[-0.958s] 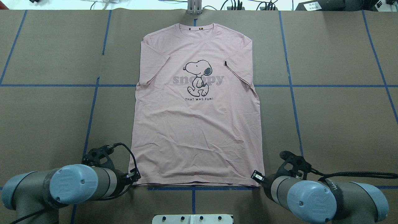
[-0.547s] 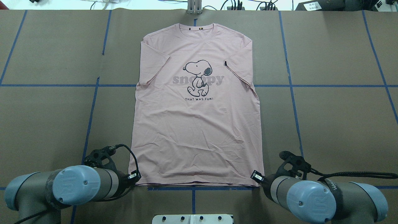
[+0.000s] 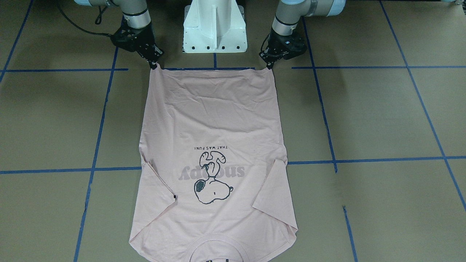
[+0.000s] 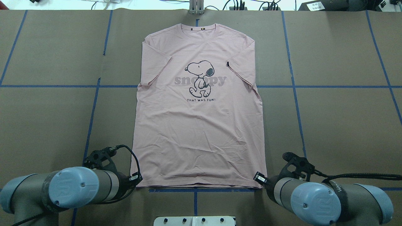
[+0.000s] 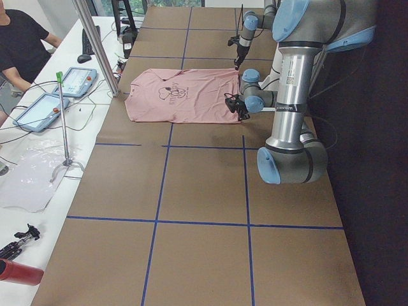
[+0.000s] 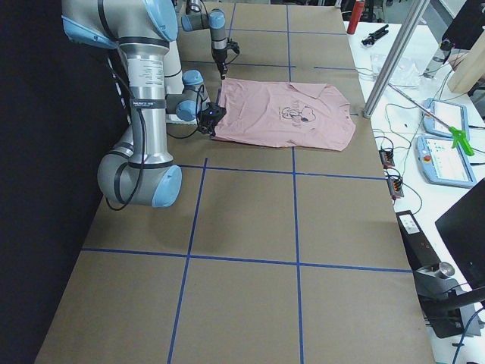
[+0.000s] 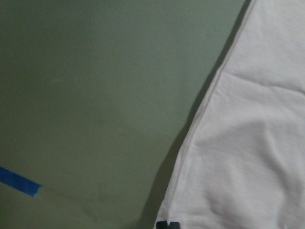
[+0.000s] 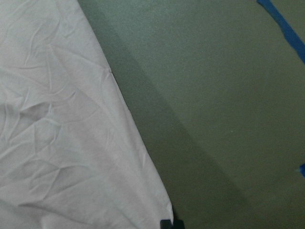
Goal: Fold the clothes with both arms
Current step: 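Grasp the two hem corners with the left and right grippers, then lift the hem with both grippers and fold it toward the collar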
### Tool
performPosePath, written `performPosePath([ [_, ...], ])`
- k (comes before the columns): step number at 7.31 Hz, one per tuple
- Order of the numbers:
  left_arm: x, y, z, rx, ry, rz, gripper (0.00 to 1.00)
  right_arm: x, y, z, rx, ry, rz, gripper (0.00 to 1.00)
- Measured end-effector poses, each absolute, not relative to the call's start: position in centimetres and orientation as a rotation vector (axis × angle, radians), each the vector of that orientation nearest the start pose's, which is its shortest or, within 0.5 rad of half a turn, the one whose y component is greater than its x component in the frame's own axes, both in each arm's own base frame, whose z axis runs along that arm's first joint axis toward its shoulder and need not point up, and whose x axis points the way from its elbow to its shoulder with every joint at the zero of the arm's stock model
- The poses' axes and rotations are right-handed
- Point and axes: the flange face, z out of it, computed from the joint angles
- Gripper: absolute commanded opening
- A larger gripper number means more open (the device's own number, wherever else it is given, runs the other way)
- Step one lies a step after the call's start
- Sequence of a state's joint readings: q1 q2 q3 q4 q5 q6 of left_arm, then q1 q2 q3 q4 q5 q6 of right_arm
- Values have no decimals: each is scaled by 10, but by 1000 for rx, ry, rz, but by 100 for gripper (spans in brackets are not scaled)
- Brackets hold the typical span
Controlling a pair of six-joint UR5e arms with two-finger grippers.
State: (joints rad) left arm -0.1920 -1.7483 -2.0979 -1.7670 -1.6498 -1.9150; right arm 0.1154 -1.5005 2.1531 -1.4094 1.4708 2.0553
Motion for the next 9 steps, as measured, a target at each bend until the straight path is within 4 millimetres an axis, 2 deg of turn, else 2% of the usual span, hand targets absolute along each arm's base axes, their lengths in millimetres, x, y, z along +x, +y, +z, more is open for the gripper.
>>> performPosePath([
  [2, 450, -200, 269, -190, 924, -479, 0, -433, -182, 345, -63, -829, 585, 0],
  [3, 438, -189, 254, -218, 939, -491, 0, -415, -177, 339, -65, -841, 579, 0],
  [4, 430, -187, 245, -227, 952, -498, 0, -401, -183, 328, -58, -869, 594, 0],
  [5, 427, -196, 242, -216, 958, -512, 0, -396, -203, 314, -28, -905, 608, 0],
  [6, 423, -219, 236, -178, 976, -530, 0, -397, -232, 298, 28, -940, 601, 0],
  [7, 425, -255, 229, -117, 990, -545, 0, -401, -268, 288, 93, -952, 594, 0],
  [9, 435, -357, 233, 49, 947, -558, 0, -414, -368, 282, 186, -915, 591, 0],
])
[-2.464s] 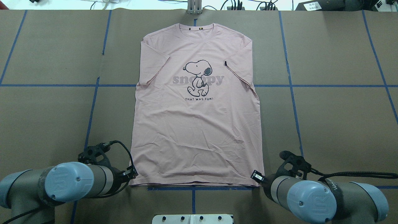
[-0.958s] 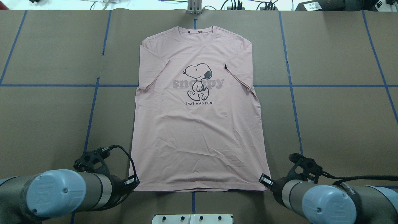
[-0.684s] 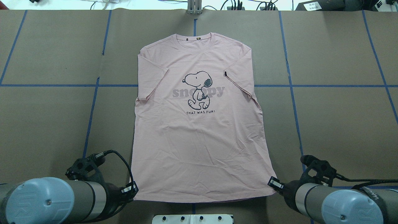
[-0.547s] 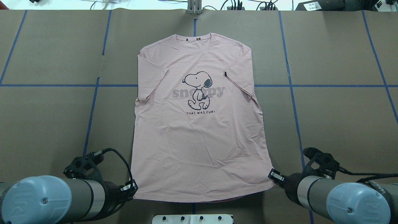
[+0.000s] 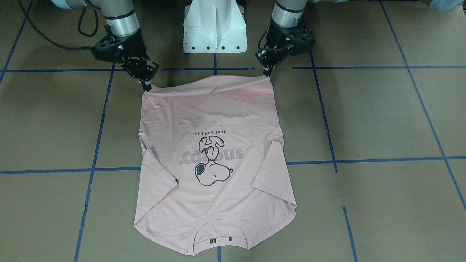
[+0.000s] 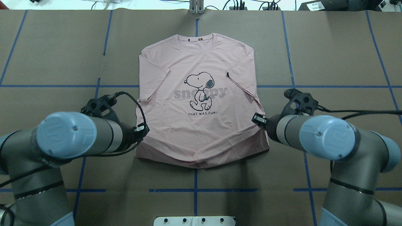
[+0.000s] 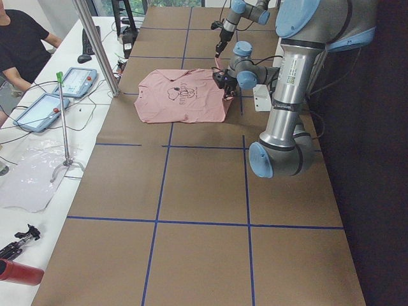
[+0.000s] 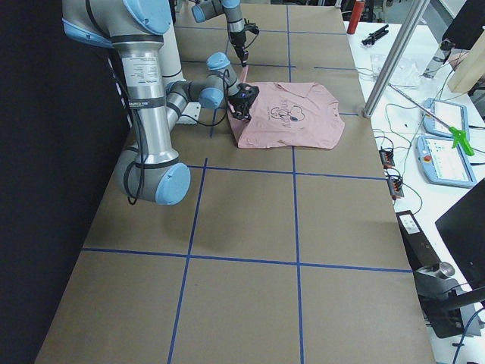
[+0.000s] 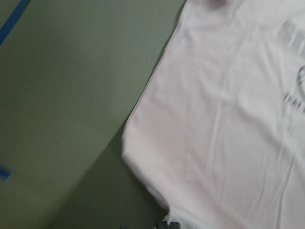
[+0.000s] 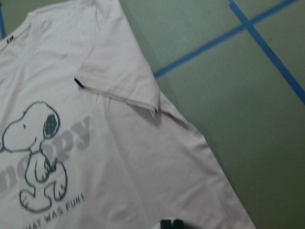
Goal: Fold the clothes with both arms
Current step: 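Lift the hem with both grippers and fold it toward the collar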
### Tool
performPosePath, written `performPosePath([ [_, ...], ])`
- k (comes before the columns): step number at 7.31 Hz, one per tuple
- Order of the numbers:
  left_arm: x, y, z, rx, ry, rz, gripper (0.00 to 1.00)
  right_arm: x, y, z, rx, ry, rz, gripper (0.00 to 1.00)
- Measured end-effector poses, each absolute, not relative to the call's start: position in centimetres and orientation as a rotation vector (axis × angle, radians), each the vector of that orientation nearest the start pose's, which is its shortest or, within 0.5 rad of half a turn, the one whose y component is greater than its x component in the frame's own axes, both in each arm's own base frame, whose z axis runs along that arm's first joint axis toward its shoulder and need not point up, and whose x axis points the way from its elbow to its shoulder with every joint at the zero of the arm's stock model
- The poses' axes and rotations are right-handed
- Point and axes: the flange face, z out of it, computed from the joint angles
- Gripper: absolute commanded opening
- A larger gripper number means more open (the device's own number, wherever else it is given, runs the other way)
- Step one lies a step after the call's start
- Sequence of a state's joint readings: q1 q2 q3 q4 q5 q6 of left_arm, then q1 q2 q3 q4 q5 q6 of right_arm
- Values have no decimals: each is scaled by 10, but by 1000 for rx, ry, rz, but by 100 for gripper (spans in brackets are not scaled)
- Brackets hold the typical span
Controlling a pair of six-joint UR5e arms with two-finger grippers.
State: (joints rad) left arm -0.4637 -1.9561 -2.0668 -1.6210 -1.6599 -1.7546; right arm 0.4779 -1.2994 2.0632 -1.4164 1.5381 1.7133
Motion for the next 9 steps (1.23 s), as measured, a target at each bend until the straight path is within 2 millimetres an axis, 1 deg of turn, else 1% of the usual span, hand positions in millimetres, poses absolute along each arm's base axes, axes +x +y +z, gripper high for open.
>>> performPosePath([
  [1, 423, -402, 239, 123, 914, -556, 0, -410, -419, 281, 217, -887, 586, 0],
  [2, 405, -433, 238, 178, 900, -556, 0, -394, -458, 276, 224, -880, 589, 0],
  [3, 390, -449, 230, 204, 905, -562, 0, -374, -482, 270, 208, -890, 598, 0],
  [4, 379, -456, 224, 214, 911, -569, 0, -358, -497, 266, 197, -898, 607, 0],
  [5, 374, -463, 225, 222, 906, -576, 0, -357, -513, 263, 197, -892, 609, 0],
  [6, 371, -477, 229, 239, 888, -579, 0, -365, -541, 261, 206, -867, 608, 0],
  [7, 369, -499, 231, 262, 864, -578, 0, -369, -574, 260, 221, -836, 607, 0],
  [8, 372, -526, 230, 279, 845, -585, 0, -370, -604, 260, 235, -802, 599, 0],
  [9, 379, -554, 232, 303, 831, -595, 0, -378, -631, 257, 238, -774, 592, 0],
])
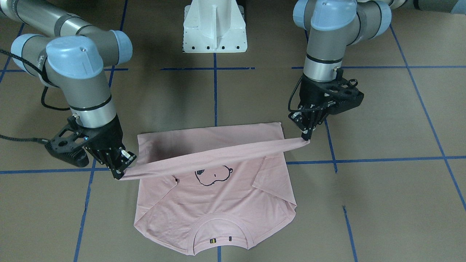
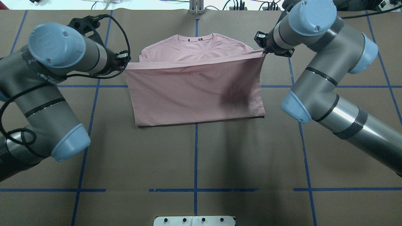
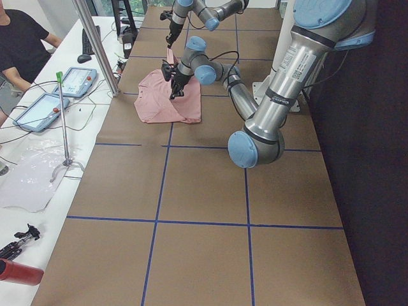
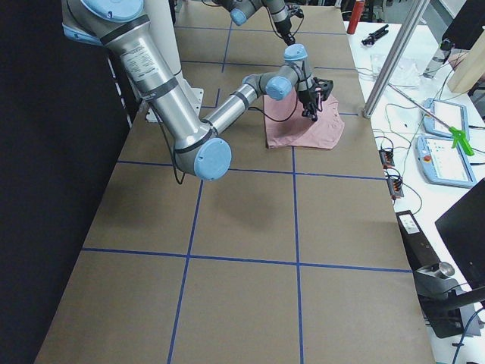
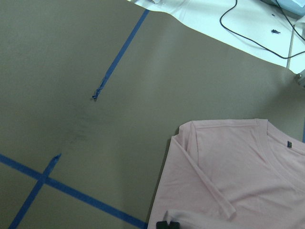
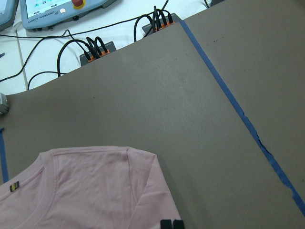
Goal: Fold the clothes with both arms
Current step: 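Lift the hem with both grippers and fold it toward the collar, then lay the hem down at the collar and open both grippers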
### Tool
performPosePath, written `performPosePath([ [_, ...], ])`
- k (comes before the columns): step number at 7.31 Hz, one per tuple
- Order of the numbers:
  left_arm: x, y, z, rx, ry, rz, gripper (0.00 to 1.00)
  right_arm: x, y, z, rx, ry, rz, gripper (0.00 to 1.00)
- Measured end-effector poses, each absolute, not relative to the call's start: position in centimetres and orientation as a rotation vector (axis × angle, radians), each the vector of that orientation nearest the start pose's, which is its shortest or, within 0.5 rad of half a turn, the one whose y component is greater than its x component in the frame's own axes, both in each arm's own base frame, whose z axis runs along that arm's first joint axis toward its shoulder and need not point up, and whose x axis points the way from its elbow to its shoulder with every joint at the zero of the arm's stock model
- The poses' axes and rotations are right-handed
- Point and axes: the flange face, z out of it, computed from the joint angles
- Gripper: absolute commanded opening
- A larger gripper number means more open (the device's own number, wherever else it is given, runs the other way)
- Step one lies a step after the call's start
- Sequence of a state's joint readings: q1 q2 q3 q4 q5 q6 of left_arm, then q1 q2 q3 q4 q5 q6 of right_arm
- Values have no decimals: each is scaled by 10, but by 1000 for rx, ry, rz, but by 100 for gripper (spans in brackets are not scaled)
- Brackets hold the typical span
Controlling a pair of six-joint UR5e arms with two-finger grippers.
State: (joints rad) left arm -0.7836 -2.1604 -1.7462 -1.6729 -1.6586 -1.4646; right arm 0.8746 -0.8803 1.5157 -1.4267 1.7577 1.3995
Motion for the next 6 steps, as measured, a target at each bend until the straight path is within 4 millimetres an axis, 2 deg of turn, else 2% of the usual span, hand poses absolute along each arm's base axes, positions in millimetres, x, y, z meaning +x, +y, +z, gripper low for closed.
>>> performPosePath([
  [1, 392, -578, 242, 334, 818, -600, 0, -389, -650, 256, 232, -751, 590, 0],
  [2, 407, -600, 255, 356, 813, -602, 0, -402, -665, 263, 221, -730, 588, 0],
  [5, 445, -641, 298, 383, 824, -602, 0, -439, -699, 291, 192, -674, 574, 0],
  [6, 454, -652, 314, 402, 825, -607, 10, -452, -707, 299, 189, -662, 561, 0],
])
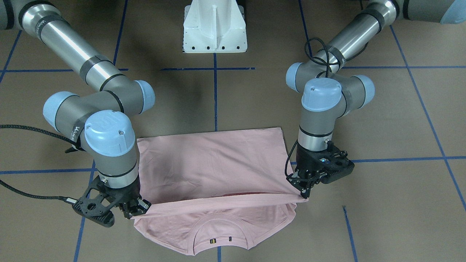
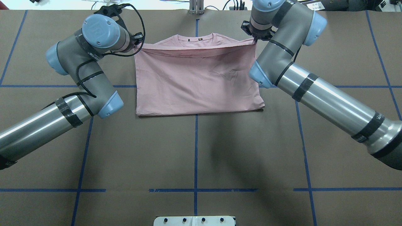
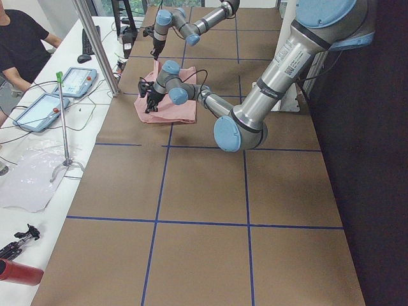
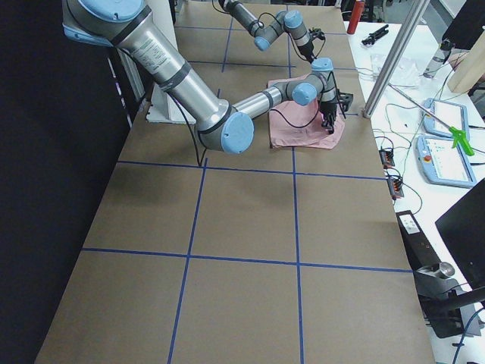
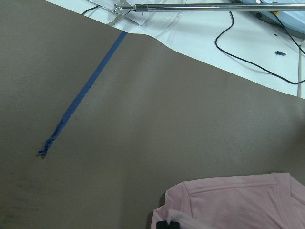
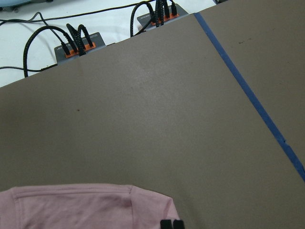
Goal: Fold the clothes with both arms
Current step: 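Lay the hem down at the collar and open both grippers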
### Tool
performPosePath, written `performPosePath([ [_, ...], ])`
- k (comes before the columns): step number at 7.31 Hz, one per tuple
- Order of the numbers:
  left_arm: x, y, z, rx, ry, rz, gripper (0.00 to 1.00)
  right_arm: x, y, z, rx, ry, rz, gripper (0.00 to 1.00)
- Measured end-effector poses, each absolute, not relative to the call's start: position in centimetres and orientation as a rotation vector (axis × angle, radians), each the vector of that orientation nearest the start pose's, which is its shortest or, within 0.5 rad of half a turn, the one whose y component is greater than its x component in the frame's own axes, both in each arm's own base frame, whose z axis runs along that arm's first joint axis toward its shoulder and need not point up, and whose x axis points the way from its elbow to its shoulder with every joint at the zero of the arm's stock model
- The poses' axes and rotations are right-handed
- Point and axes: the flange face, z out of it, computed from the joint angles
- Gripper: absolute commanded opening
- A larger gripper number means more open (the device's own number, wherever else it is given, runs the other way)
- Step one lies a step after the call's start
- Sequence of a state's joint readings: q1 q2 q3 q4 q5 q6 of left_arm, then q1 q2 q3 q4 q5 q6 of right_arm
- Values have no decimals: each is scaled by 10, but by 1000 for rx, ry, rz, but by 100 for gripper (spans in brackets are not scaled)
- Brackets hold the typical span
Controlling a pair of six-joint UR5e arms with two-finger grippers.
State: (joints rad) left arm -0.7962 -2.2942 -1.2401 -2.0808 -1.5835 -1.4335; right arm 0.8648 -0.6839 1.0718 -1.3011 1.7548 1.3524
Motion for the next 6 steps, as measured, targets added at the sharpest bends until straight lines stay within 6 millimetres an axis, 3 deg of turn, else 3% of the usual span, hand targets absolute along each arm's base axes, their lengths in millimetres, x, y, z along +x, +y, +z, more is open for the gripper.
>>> performPosePath([
  [2, 466, -667, 324, 429, 820, -610, 24, -466, -715, 320, 195, -659, 548, 0],
  [4, 474, -674, 324, 434, 820, -606, 27, -470, -719, 324, 198, -656, 548, 0],
  [5, 477, -675, 326, 434, 820, -604, 29, -470, -720, 325, 198, -655, 548, 14],
  [6, 478, -675, 329, 433, 818, -603, 33, -471, -721, 326, 197, -651, 549, 39],
])
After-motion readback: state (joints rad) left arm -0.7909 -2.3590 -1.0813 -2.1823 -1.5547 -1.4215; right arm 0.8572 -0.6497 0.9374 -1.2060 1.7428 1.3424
